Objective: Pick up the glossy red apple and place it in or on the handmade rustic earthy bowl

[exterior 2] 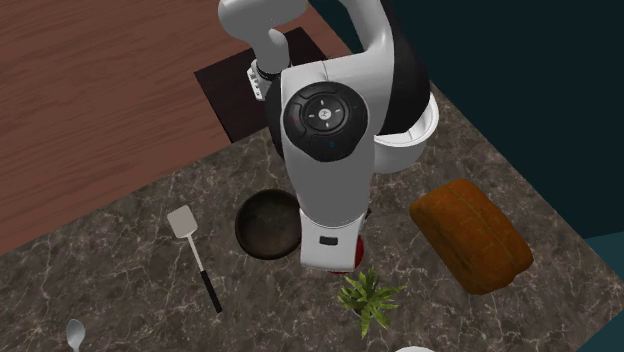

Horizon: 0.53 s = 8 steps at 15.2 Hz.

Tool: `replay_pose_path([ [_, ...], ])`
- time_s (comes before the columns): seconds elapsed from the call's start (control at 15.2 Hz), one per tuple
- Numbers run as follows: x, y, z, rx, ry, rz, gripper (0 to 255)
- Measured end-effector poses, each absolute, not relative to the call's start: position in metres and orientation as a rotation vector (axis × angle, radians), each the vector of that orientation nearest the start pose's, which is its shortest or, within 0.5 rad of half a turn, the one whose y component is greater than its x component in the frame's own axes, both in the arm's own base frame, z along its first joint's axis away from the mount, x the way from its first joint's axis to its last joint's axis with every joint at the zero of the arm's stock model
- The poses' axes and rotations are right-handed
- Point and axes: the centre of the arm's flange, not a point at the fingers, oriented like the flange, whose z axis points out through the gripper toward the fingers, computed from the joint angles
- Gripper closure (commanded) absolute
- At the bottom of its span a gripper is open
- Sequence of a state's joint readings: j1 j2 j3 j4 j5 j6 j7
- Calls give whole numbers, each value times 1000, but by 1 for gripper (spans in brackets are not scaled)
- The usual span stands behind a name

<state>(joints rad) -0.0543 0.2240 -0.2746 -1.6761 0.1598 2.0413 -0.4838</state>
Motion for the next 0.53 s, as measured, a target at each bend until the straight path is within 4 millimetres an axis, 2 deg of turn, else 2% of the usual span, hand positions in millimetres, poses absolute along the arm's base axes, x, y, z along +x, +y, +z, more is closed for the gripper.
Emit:
replay_pose_path([
  [0.53, 614, -186, 531, -3104, -162, -270, 255],
])
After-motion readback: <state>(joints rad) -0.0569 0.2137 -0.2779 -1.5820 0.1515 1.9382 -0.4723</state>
